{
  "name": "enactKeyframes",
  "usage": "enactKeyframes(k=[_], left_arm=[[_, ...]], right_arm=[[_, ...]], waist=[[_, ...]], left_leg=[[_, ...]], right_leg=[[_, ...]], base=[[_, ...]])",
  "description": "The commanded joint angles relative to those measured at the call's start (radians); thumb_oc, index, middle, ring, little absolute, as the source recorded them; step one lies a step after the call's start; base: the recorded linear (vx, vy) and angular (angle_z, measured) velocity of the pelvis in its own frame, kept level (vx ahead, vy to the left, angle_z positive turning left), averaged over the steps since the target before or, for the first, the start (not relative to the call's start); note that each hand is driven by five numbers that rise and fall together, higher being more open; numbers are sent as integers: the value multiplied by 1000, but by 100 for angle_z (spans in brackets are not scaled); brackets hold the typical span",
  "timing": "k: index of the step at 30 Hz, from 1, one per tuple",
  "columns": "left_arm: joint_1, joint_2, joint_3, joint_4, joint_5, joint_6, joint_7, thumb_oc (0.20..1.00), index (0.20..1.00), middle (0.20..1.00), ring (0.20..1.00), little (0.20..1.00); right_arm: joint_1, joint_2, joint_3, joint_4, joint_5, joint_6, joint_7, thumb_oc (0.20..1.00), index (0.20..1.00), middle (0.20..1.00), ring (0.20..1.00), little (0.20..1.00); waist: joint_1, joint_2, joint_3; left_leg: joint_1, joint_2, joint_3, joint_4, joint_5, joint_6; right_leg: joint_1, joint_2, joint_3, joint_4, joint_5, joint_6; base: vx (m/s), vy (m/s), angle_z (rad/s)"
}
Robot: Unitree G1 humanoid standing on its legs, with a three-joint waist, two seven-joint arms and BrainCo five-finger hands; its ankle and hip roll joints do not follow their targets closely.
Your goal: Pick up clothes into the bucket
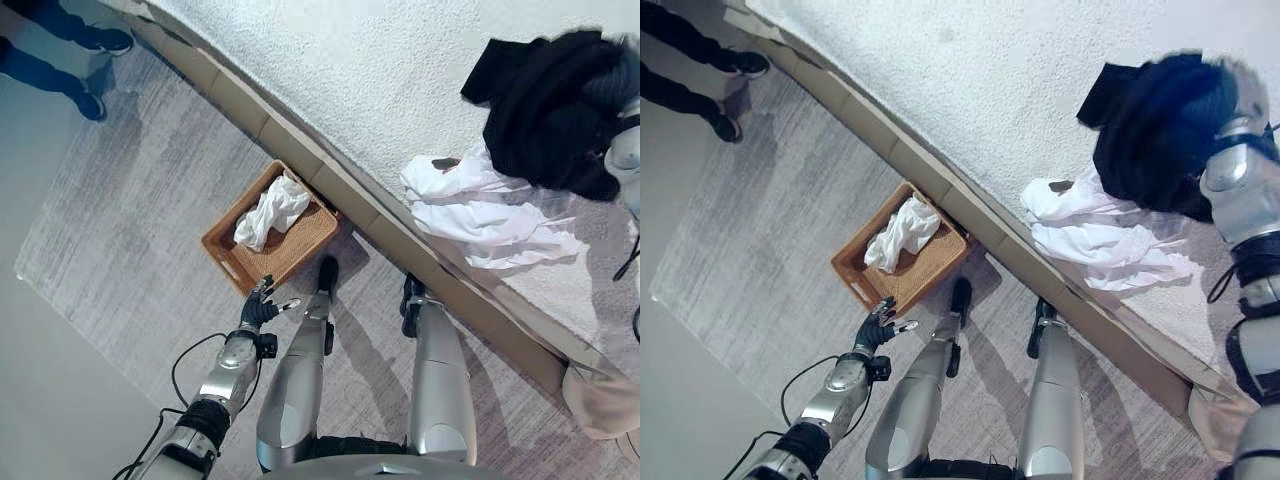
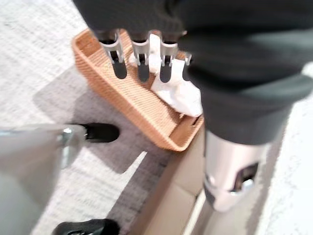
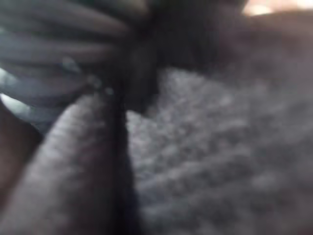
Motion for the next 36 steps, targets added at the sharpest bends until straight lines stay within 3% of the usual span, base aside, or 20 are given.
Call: enactKeyframes(k=[1,3,9,16,24,26,27,28,29,30,36], left_arm=[[48,60,32,-31,20,-47,28,1000,1000,1000,1000,1000],[51,75,50,-65,24,-51,32,1000,1000,1000,1000,1000],[80,100,78,-155,19,-57,19,1000,1000,1000,1000,1000],[117,118,109,-273,-27,-60,-18,1000,1000,1000,1000,1000],[82,170,87,-376,-47,-52,-77,1000,1000,1000,1000,1000],[79,165,78,-388,-59,-46,-89,1000,1000,1000,1000,1000],[80,164,79,-389,-59,-46,-89,1000,1000,1000,1000,1000],[84,161,72,-390,-60,-43,-95,1000,1000,1000,1000,1000],[93,162,68,-388,-59,-39,-103,1000,1000,1000,1000,1000],[93,162,69,-389,-59,-39,-104,1000,1000,1000,1000,1000],[145,145,81,-339,-29,-26,-110,1000,1000,1000,1000,1000]], right_arm=[[-30,-79,-108,-107,-32,-44,-113,200,200,200,200,200],[-1,-98,-151,-226,-51,-47,-124,200,200,200,200,200],[70,-109,-222,-306,-63,-57,-118,200,200,200,200,200],[129,-78,-271,-360,52,-95,-59,200,200,200,200,200],[91,-80,-146,-239,257,-110,123,200,200,200,200,200],[76,-80,-89,-184,322,-100,183,576,576,576,576,576],[71,-81,-85,-181,323,-102,184,925,925,925,925,925],[64,-75,-69,-160,341,-100,205,887,887,887,887,887],[46,-77,-45,-134,357,-95,222,457,457,457,457,457],[43,-77,-42,-132,358,-95,222,200,200,200,200,200],[43,-69,-35,-108,338,-95,240,200,200,200,200,200]], waist=[[-29,-95,-13],[-40,-115,-42],[-47,-135,-96],[-53,-161,-187],[-61,-179,-273],[-59,-186,-293],[-60,-186,-292],[-56,-188,-298],[-54,-190,-304],[-55,-189,-304],[-42,-190,-321]], left_leg=[[-4,-8,36,108,-97,15],[32,-2,50,123,-124,18],[94,4,65,130,-150,22],[191,19,96,99,-171,23],[275,29,111,26,-163,17],[289,33,113,21,-165,16],[290,33,113,20,-165,16],[291,35,113,23,-166,16],[295,35,116,23,-168,16],[296,35,116,23,-168,16],[299,32,111,23,-169,16]], right_leg=[[93,-19,32,-40,15,64],[136,-10,43,-62,19,69],[214,6,54,-113,36,76],[322,33,61,-234,67,87],[400,47,57,-298,80,94],[418,47,52,-309,82,95],[419,47,52,-310,82,95],[424,46,50,-314,82,94],[430,46,49,-322,85,94],[431,46,49,-322,85,94],[449,43,42,-335,88,96]], base=[[23,31,-2],[62,53,-10],[74,46,-26],[76,19,-18],[47,11,-8],[34,0,-4],[0,0,0],[0,0,0],[0,0,0],[0,0,0],[0,0,0]])
